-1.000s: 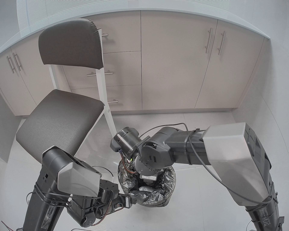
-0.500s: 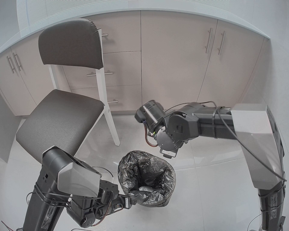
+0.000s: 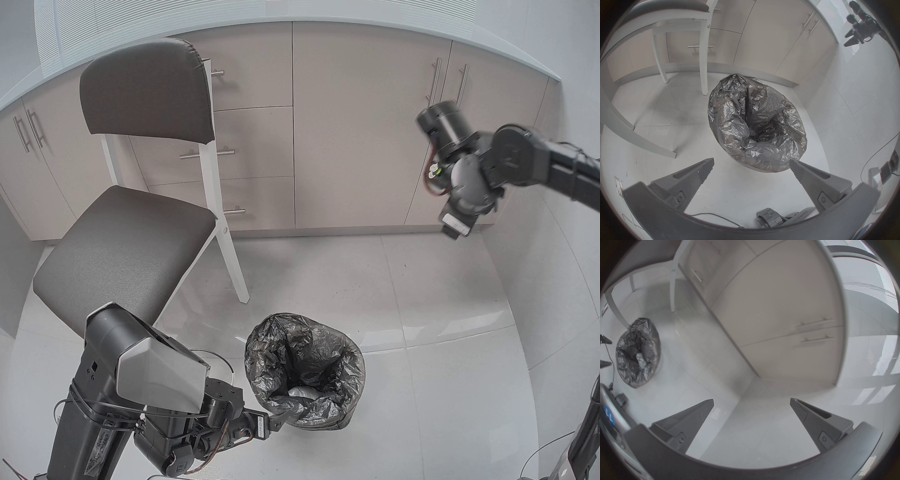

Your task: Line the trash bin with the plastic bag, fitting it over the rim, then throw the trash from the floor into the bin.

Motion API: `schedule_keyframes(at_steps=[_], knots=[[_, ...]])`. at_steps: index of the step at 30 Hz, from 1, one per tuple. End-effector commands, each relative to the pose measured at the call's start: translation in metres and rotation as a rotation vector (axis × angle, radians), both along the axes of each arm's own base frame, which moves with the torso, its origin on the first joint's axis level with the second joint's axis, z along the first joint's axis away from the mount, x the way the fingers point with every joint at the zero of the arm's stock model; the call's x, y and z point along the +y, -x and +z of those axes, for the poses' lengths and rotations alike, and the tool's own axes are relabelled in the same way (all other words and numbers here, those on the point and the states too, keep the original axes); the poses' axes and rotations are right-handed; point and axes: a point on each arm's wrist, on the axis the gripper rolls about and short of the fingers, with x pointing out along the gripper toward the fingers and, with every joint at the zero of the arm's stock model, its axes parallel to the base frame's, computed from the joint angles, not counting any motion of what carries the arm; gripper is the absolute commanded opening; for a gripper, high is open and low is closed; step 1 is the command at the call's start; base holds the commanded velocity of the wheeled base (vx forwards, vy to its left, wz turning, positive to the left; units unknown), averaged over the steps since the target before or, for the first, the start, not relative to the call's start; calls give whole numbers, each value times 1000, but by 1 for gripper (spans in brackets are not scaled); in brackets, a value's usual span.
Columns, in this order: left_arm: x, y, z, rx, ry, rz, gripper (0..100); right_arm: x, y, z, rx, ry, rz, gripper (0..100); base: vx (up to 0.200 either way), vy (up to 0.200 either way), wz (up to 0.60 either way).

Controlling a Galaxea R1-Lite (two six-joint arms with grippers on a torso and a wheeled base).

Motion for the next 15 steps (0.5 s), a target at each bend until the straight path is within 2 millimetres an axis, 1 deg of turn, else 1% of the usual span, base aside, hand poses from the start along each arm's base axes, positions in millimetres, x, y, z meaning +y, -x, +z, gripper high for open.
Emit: schedule_keyframes(at_steps=[1,2,3,5,7,8,9,11,12,13,14,15], knots=[[0,6,10,-16,-7,6,100,-82,57,88,-127,20,-105,100,0,0,0],[-1,8,18,-35,-7,11,100,-99,82,109,-140,51,-109,100,0,0,0],[-1,7,24,-51,0,20,100,-104,96,117,-144,64,-104,100,0,0,0],[-1,6,34,-84,10,36,100,-113,126,132,-145,80,-93,100,0,0,0],[-1,5,43,-114,17,56,100,-122,156,141,-130,99,-86,100,0,0,0],[0,5,52,-144,22,67,100,-130,182,147,-103,123,-76,100,0,0,0],[0,5,60,-169,22,68,100,-136,200,150,-83,143,-71,100,0,0,0],[5,9,79,-230,9,56,100,-150,244,154,-48,175,-65,100,0,0,0],[5,9,79,-230,9,56,100,-150,244,154,-48,175,-65,100,0,0,0],[10,14,100,-297,7,43,100,-166,291,153,-20,183,-100,100,0,0,0],[13,17,111,-334,6,42,100,-174,315,151,-11,182,-131,100,0,0,0],[13,17,111,-334,6,42,100,-174,315,151,-11,182,-131,100,0,0,0]])
